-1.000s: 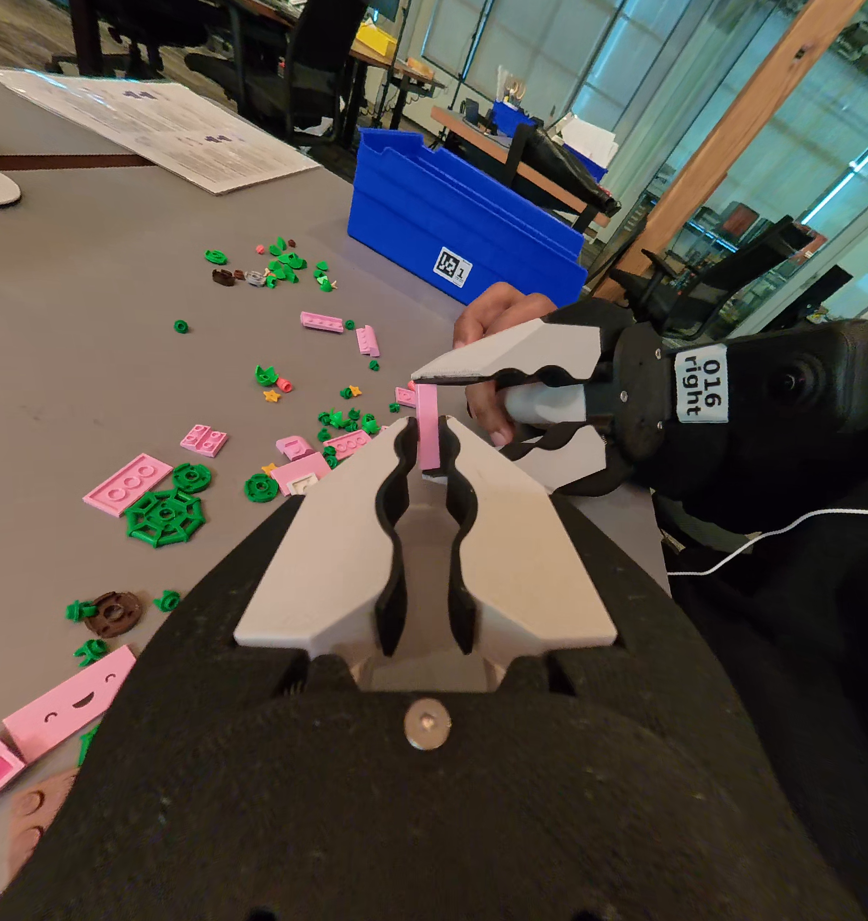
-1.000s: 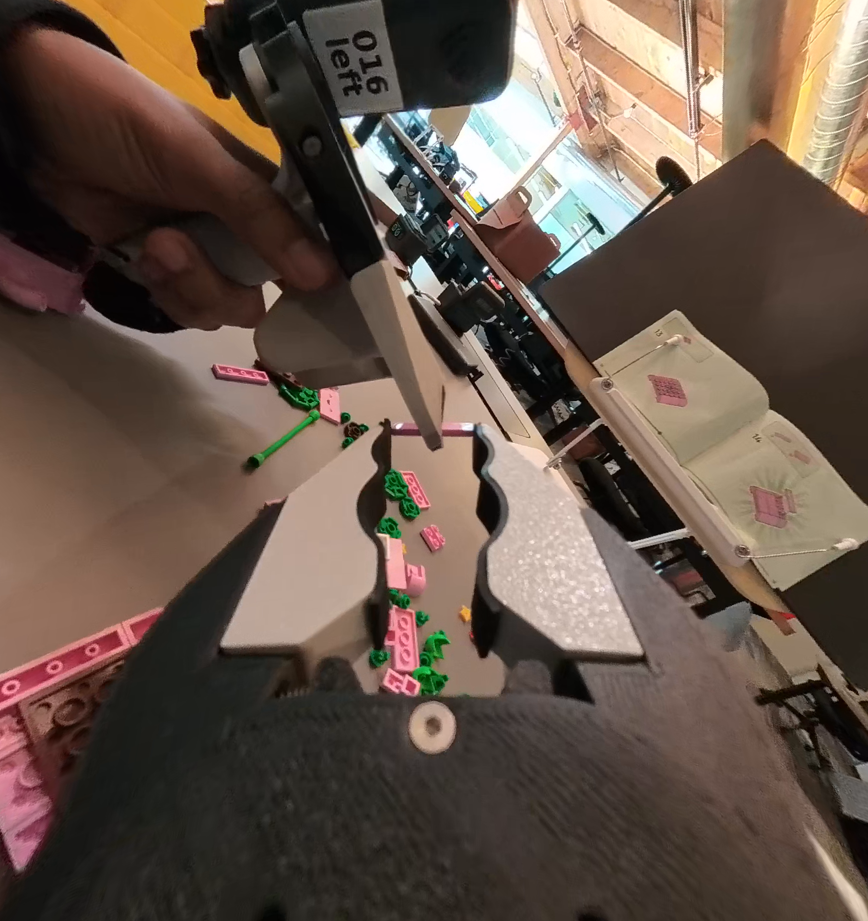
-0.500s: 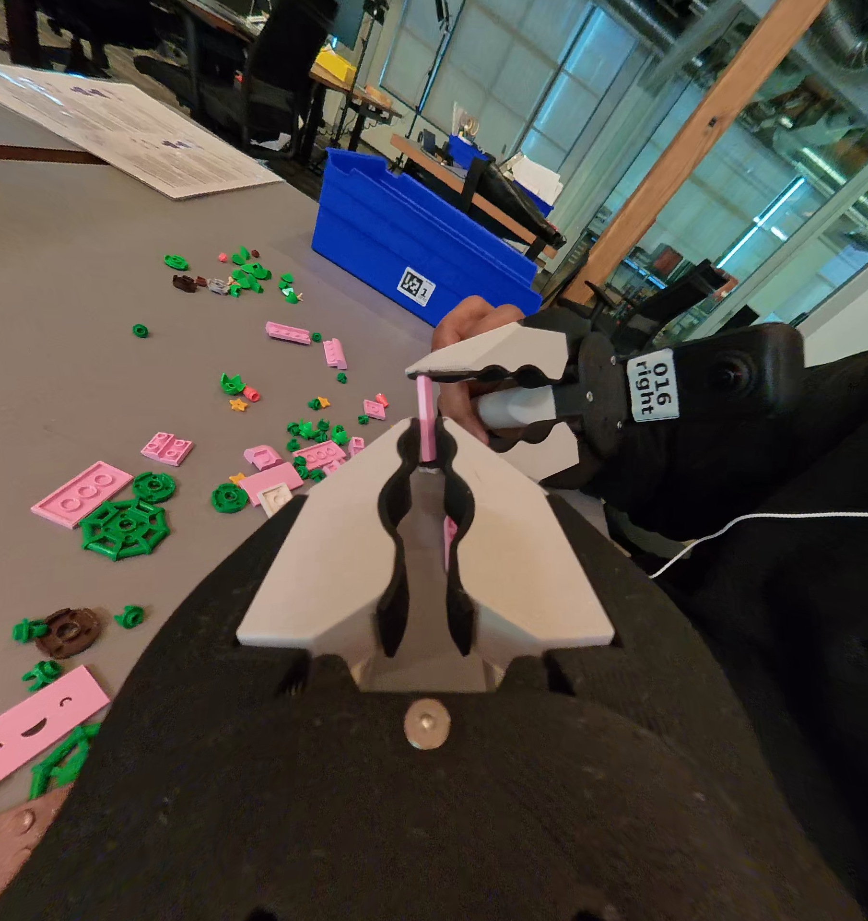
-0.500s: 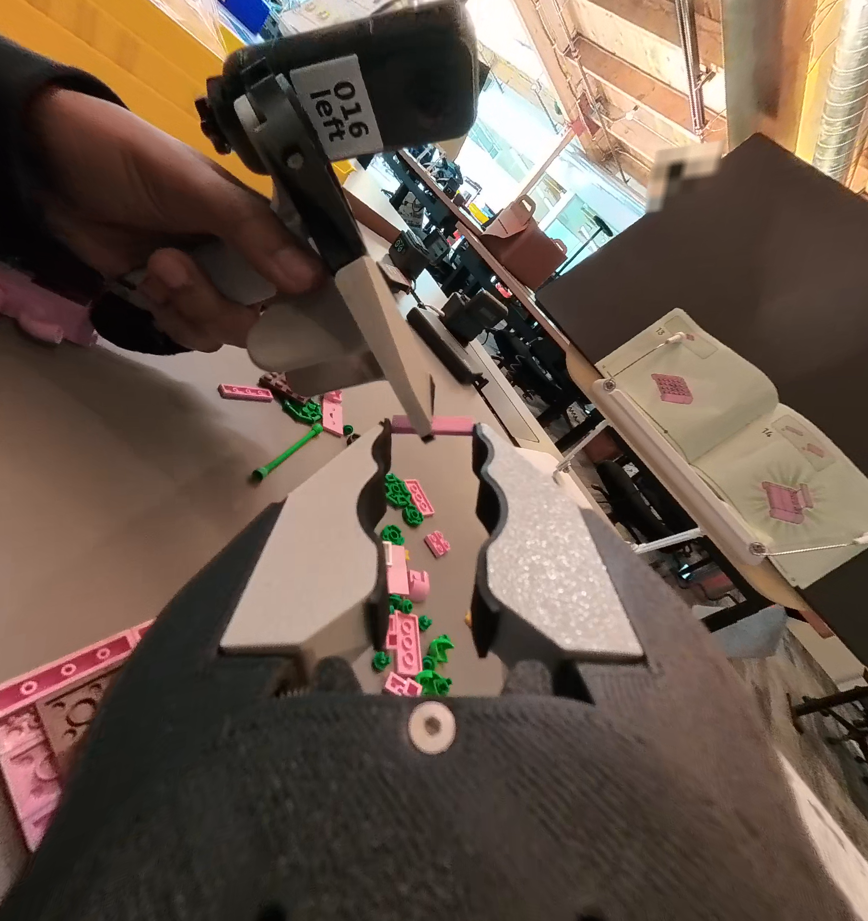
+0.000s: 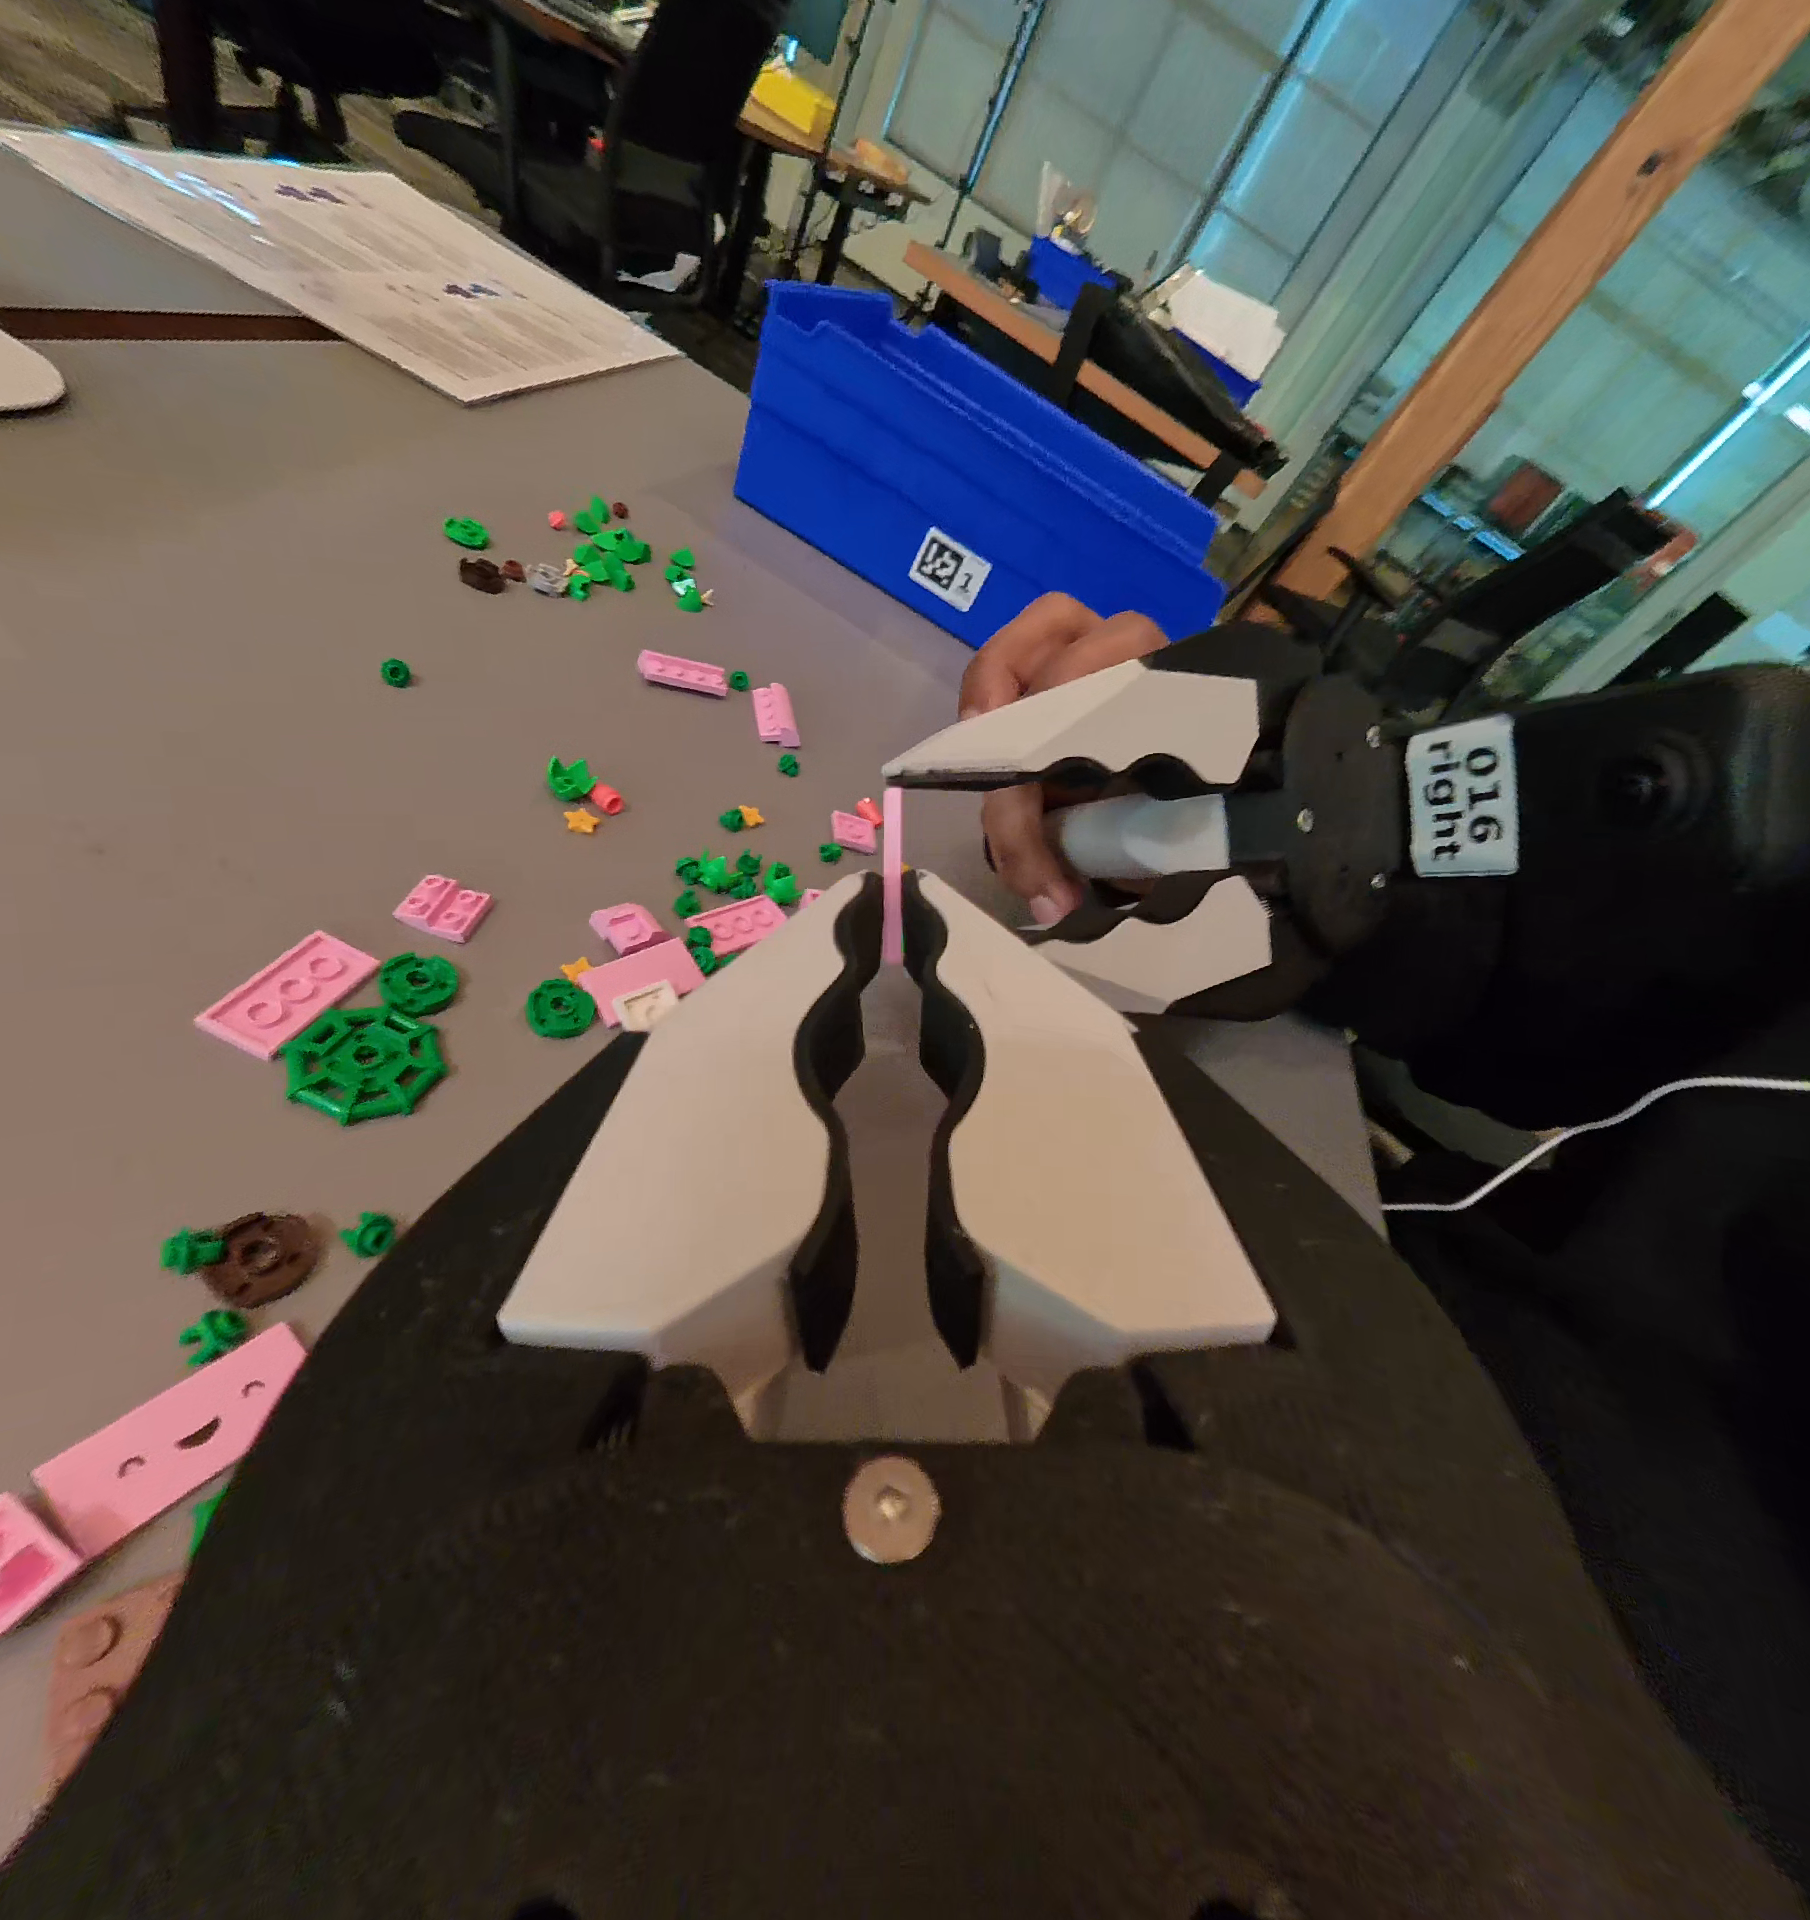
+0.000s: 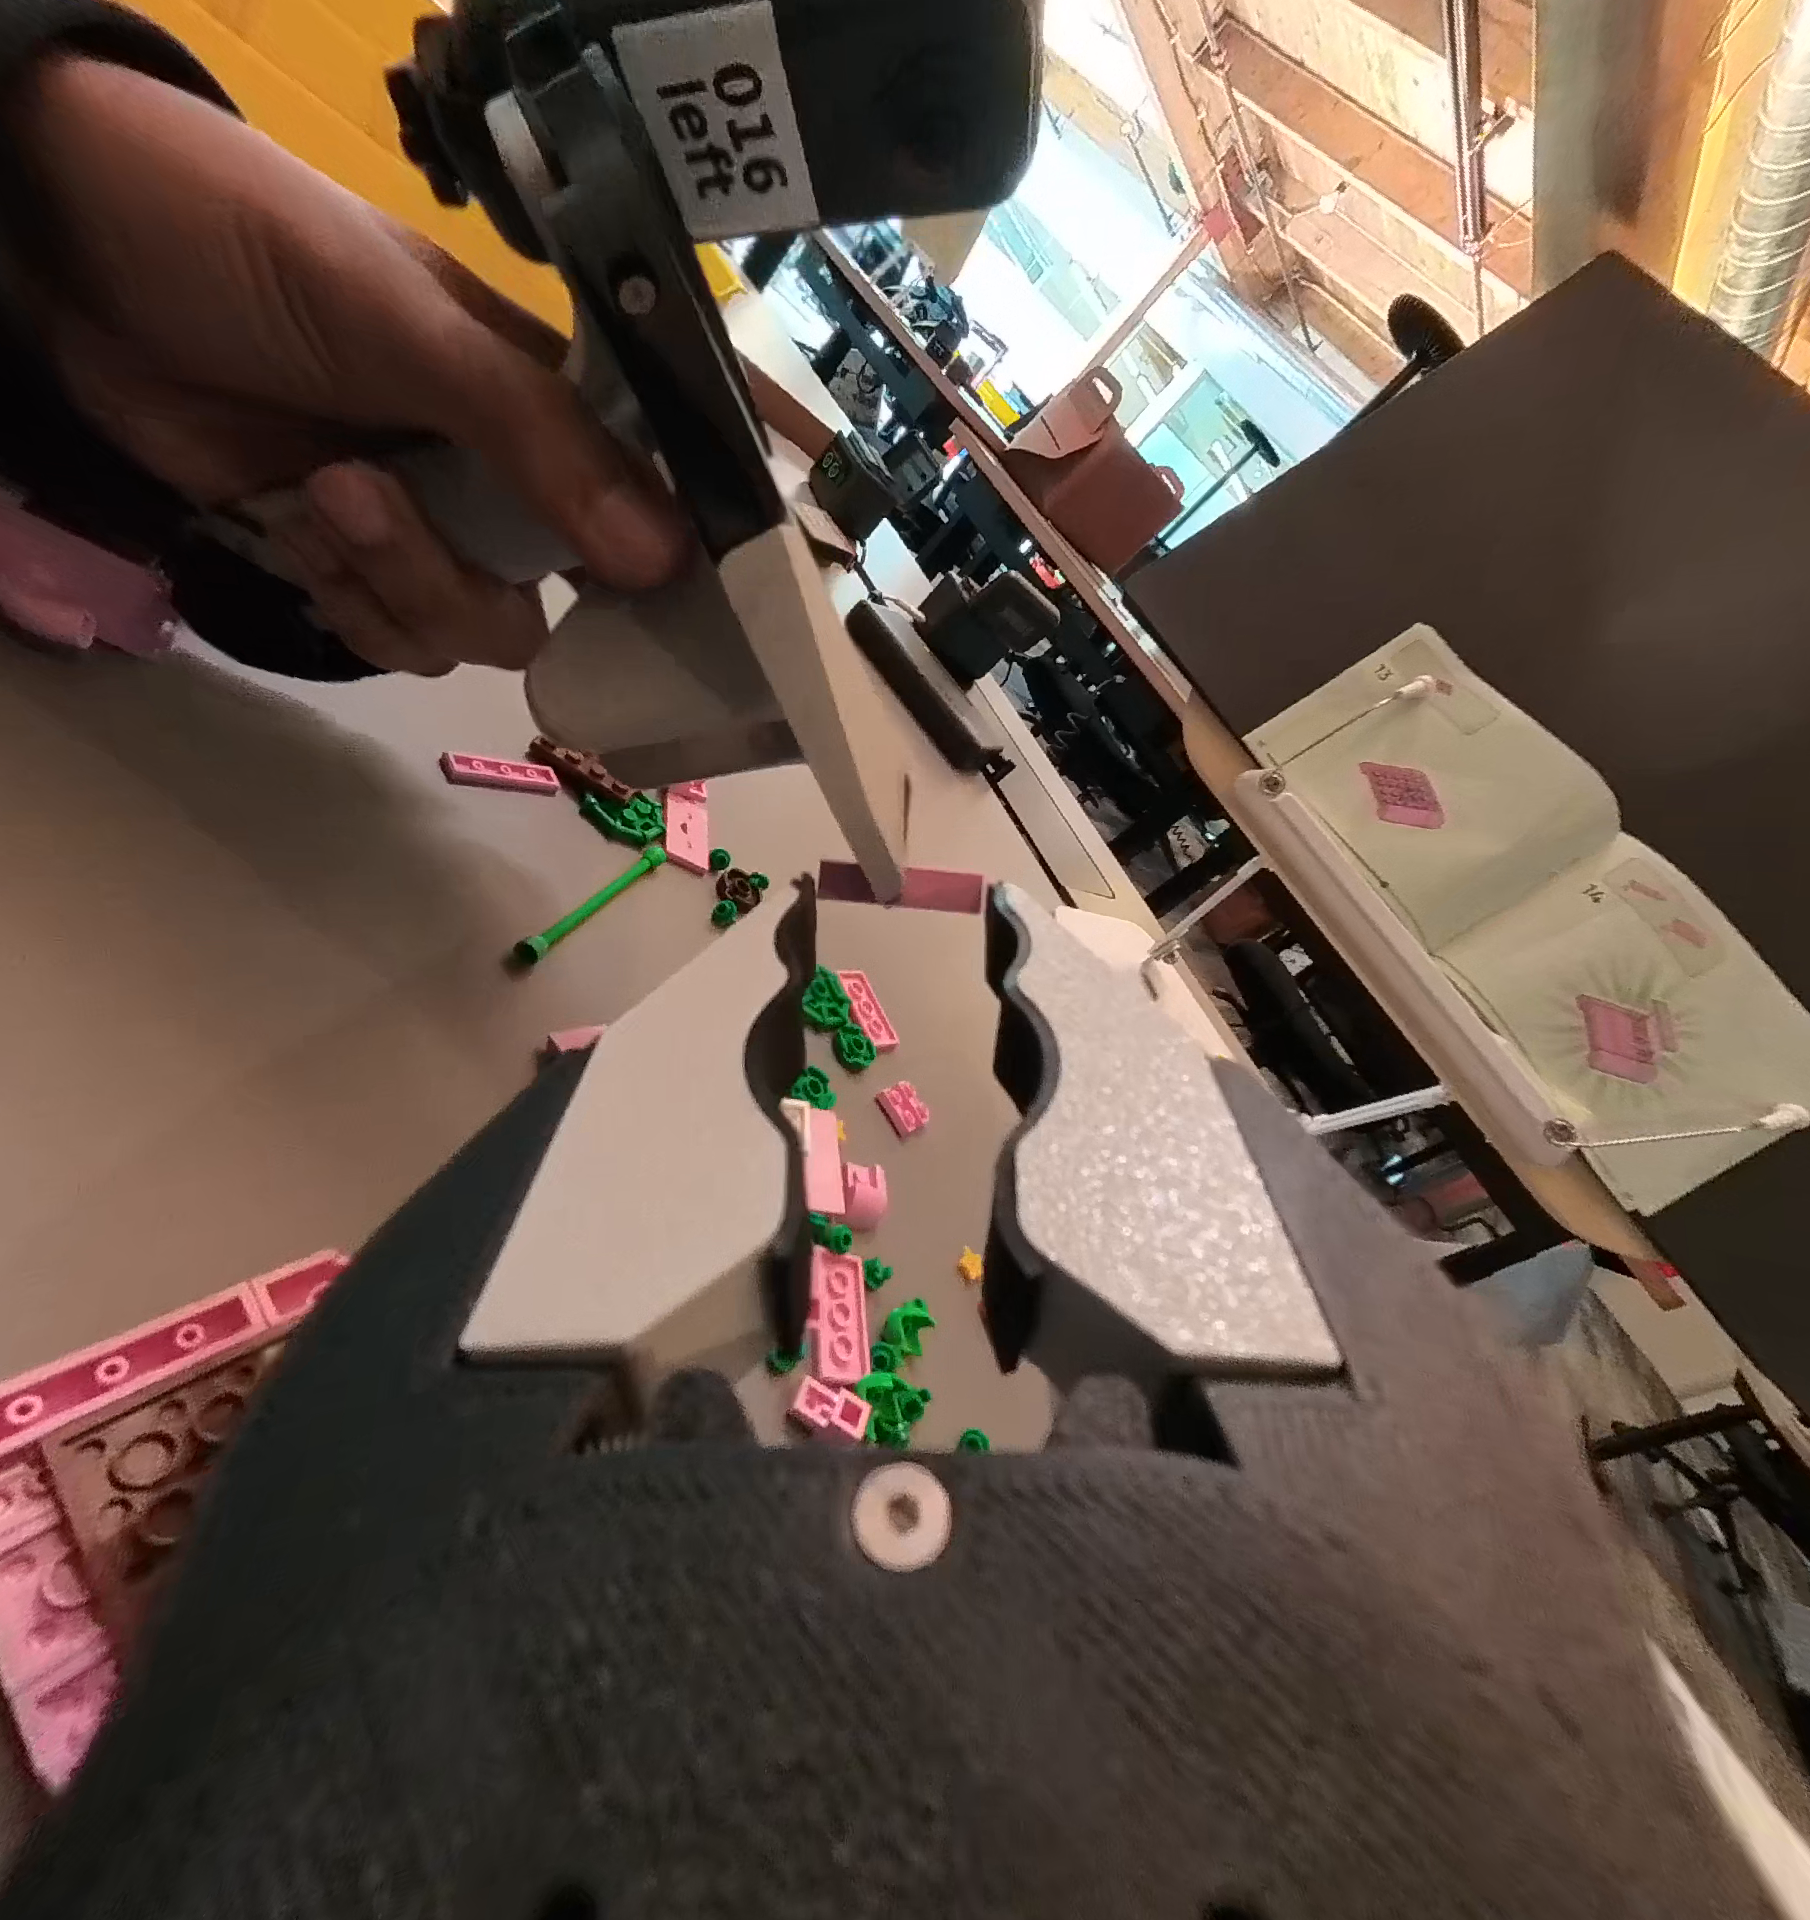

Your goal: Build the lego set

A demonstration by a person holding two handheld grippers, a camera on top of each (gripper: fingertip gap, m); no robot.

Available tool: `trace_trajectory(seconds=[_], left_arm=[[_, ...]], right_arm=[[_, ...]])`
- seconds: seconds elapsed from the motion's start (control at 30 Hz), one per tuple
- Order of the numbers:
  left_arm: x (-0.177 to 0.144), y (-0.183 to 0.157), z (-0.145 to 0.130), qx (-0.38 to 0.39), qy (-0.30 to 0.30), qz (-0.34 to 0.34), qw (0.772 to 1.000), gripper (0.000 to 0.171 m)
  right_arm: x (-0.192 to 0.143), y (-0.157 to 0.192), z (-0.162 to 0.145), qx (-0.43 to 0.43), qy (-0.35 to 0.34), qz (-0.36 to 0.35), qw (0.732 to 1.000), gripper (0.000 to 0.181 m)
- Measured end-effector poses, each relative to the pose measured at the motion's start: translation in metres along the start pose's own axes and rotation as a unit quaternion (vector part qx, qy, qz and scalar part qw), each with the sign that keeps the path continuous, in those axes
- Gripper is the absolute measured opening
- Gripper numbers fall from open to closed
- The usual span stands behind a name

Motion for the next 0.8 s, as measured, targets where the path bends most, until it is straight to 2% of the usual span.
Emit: trace_trajectory(seconds=[0.13,0.33,0.5,0.7,0.8], left_arm=[[0.0024,-0.0021,-0.0009,0.014,0.011,0.005,1.000,0.001],[0.0012,-0.0014,-0.0001,0.006,0.004,0.000,1.000,0.001],[0.0006,0.0001,0.0003,-0.004,0.000,0.002,1.000,0.002],[-0.0006,0.0008,0.0012,-0.018,-0.012,-0.007,1.000,0.002],[-0.0012,0.0002,0.0023,-0.014,-0.016,-0.005,1.000,0.002]], right_arm=[[0.0003,0.0000,-0.0004,0.004,0.004,0.001,1.000,0.031],[-0.0009,-0.0015,0.0014,-0.002,-0.003,-0.007,1.000,0.022],[0.0001,-0.0014,0.0004,-0.010,0.001,-0.014,1.000,0.034],[-0.0003,-0.0015,0.0018,-0.004,-0.004,-0.014,1.000,0.033],[0.0009,-0.0002,0.0008,0.005,0.002,-0.005,1.000,0.039]])
Point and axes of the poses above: each gripper's, where its closed fingertips meet, x out along the fingers, z out of its top, y = z × x across the jaws, the point moved 9 cm from there along -x, back along the fingers, and after that the axes turned 14 degrees about x, right-handed, at the moved point
